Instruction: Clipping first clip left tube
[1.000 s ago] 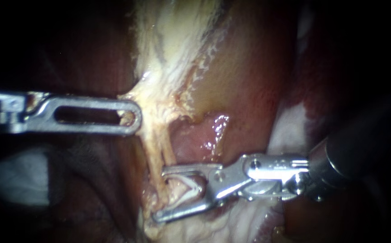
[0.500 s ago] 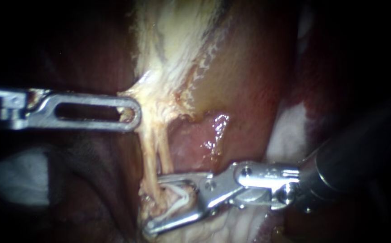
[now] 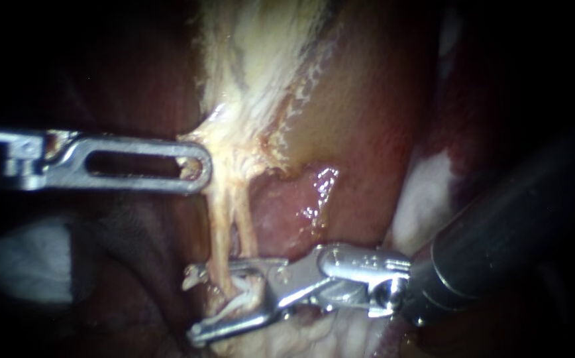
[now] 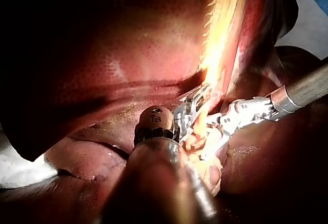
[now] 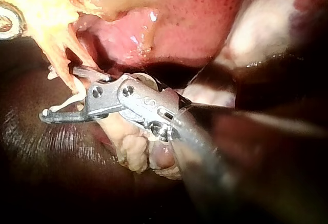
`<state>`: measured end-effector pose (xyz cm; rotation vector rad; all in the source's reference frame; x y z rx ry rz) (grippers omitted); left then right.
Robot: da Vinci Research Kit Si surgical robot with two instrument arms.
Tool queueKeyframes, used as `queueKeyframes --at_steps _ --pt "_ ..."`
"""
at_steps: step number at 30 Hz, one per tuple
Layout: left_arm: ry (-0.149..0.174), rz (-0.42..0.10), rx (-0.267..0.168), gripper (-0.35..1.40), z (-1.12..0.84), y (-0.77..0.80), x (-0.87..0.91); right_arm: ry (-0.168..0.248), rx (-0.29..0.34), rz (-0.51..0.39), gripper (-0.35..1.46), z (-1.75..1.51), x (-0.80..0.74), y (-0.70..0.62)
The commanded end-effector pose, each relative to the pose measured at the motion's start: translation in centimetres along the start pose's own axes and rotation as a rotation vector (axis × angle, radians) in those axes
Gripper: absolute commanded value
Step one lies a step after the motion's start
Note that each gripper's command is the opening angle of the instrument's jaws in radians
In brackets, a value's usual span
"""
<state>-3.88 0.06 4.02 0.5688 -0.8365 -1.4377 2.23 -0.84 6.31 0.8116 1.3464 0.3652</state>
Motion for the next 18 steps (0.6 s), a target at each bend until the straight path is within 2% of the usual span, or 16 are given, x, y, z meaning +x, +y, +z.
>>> queueKeyframes --at_steps 1,4,7,8,13,18 --pt "0.000 0.000 0.000 -0.35 0.00 0.00 0.00 -0.005 -0.008 -0.001 0.49 -0.03 0.00 0.01" --pt "0.000 0.000 0.000 -0.35 0.00 0.00 0.00 -0.034 -0.017 0.002 0.23 -0.07 -0.04 0.05" --pt "0.000 0.000 0.000 -0.35 0.00 0.00 0.00 -0.056 -0.053 0.004 -0.29 -0.14 -0.08 0.10" --pt "0.000 0.000 0.000 -0.35 0.00 0.00 0.00 -0.056 -0.058 0.004 -0.35 -0.15 -0.09 0.12" --pt "0.000 0.000 0.000 -0.35 0.00 0.00 0.00 -0.057 -0.069 0.018 -0.35 -0.19 -0.13 0.19" --pt "0.000 0.000 0.000 -0.35 0.00 0.00 0.00 -0.057 -0.069 0.017 -0.35 -0.18 -0.13 0.18"
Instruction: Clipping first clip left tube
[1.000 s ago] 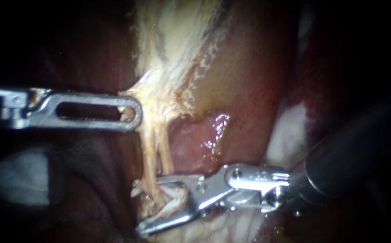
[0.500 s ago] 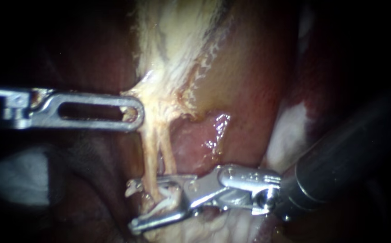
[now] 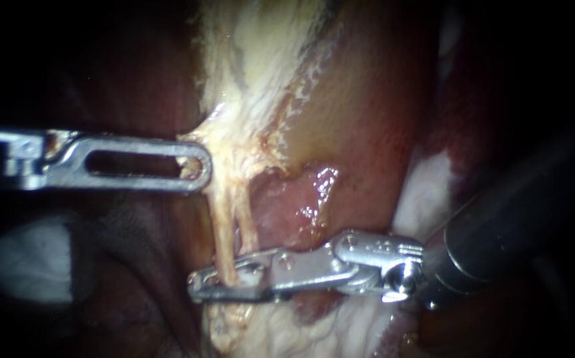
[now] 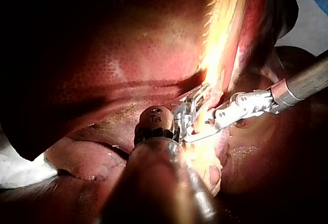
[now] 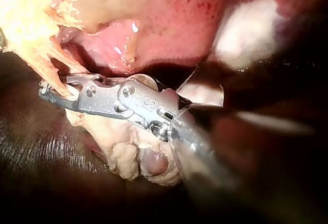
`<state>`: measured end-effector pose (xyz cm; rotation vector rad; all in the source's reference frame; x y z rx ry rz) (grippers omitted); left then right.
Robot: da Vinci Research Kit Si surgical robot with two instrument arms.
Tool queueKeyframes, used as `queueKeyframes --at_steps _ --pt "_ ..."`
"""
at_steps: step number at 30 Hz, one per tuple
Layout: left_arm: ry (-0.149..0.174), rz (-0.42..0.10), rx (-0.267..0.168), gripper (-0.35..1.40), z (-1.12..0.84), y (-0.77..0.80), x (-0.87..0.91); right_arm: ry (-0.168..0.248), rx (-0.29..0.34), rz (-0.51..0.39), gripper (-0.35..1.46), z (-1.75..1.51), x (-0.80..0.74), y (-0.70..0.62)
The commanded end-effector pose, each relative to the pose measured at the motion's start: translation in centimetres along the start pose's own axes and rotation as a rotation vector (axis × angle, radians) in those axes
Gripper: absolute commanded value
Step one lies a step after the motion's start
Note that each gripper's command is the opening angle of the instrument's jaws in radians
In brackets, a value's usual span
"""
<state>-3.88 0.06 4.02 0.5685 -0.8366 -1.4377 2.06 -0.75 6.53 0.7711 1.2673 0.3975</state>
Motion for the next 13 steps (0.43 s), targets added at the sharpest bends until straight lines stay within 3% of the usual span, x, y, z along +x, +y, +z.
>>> queueKeyframes --at_steps 1,13 --pt "0.000 0.000 0.000 -0.35 0.00 0.00 0.00 0.000 0.001 0.000 -0.35 0.01 0.00 -0.01" --pt "0.000 0.000 0.000 -0.35 0.00 0.00 0.00 -0.008 -0.001 0.000 -0.35 0.01 0.00 -0.01"
